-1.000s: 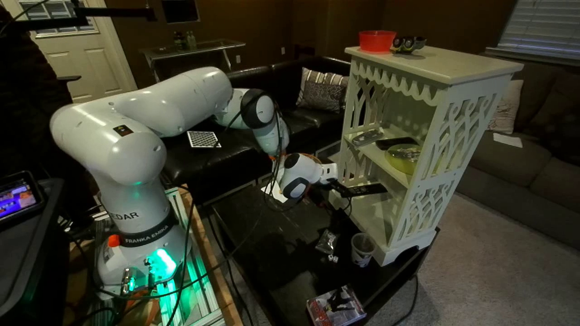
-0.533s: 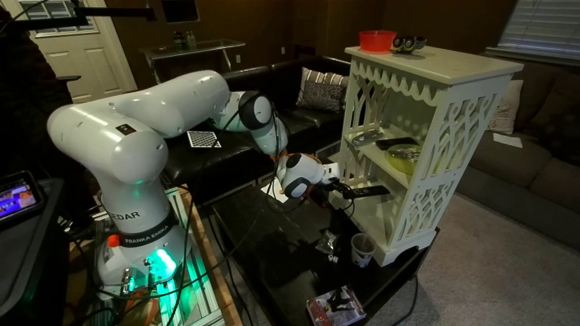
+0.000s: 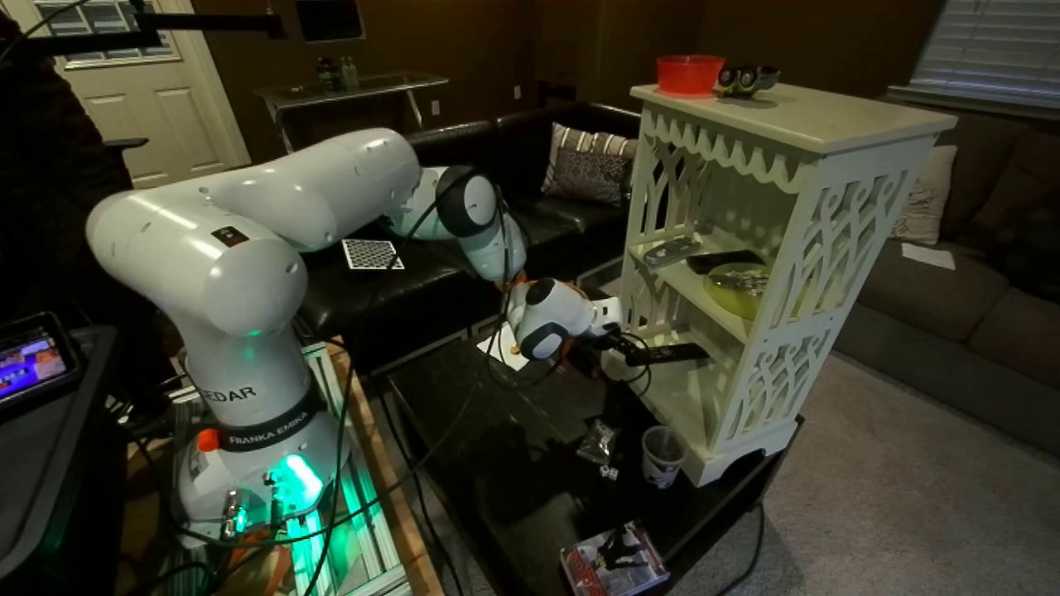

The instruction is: Move one black remote control to the bottom shelf.

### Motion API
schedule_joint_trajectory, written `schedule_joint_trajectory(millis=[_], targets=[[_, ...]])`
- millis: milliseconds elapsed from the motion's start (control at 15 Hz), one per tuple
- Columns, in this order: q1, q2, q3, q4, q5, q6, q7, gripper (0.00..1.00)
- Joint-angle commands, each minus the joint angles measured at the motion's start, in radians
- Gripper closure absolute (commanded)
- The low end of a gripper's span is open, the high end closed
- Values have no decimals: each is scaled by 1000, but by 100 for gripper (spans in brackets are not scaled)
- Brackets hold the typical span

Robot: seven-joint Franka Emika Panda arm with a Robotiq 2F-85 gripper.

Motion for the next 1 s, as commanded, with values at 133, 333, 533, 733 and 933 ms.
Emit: schedule_joint_trajectory(millis=[133,333,533,733,933], targets=[[22,0,-20,24,58,-81,-55,69],[37,0,-44,35,61,-161,-48,69],[51,-1,-70,53,43,-186,-21,69],[73,-2,-102,61,47,-240,-6,69],[94,-5,-139,52,37,-309,44,18]])
